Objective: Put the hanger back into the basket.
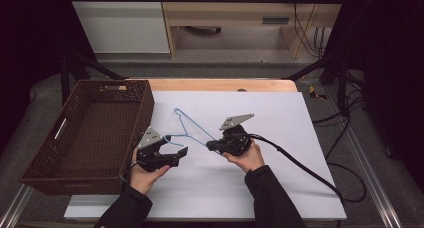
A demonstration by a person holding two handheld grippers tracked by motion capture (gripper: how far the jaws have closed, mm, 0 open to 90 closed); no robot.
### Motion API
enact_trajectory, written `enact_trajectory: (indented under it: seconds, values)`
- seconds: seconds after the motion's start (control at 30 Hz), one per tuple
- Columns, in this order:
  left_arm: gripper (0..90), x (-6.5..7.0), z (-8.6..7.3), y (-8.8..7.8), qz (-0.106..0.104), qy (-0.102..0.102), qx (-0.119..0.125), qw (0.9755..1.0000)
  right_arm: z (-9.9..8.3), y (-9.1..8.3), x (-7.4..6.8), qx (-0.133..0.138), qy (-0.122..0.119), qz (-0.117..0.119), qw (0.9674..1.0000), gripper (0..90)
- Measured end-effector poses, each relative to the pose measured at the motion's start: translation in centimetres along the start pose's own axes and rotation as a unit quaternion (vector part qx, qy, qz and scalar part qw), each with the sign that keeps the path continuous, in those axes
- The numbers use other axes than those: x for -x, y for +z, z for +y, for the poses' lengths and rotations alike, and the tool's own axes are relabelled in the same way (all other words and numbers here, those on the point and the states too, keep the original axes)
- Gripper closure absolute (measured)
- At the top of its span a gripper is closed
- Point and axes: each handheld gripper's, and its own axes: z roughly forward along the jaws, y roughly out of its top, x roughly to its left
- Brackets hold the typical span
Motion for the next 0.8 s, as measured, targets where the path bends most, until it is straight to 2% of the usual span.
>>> enact_trajectory:
  seconds: [0.07,0.1,0.17,0.27,0.43,0.5,0.8]
  values:
    - [28.2,-0.2,0.1,0.1,0.001,0.002,0.002,1.0,-0.1,-0.1,0.0,-0.002,0.002,0.0,1.0,88.0]
    - [33.6,-0.3,0.2,0.2,0.0,0.005,0.001,1.0,-0.2,0.0,0.1,-0.002,0.002,0.0,1.0,88.0]
    - [34.6,-0.3,0.3,0.3,-0.004,0.007,0.002,1.0,-0.2,0.0,0.1,-0.003,0.002,0.0,1.0,88.0]
    - [41.6,-0.3,0.4,0.7,-0.007,0.009,0.007,0.9999,-0.3,-0.1,0.1,-0.002,0.001,0.001,1.0,88.0]
    - [53.7,-0.6,0.5,1.2,-0.01,0.001,0.021,0.9997,-0.5,0.0,0.1,-0.005,-0.001,0.001,1.0,87.9]
    - [55.4,-0.6,0.5,1.2,-0.01,0.001,0.024,0.9997,-0.5,0.0,0.1,-0.005,-0.002,0.002,1.0,88.0]
    - [76.6,-0.4,0.4,1.3,-0.012,0.006,0.02,0.9997,-0.9,0.2,0.1,-0.006,-0.002,0.004,1.0,87.9]
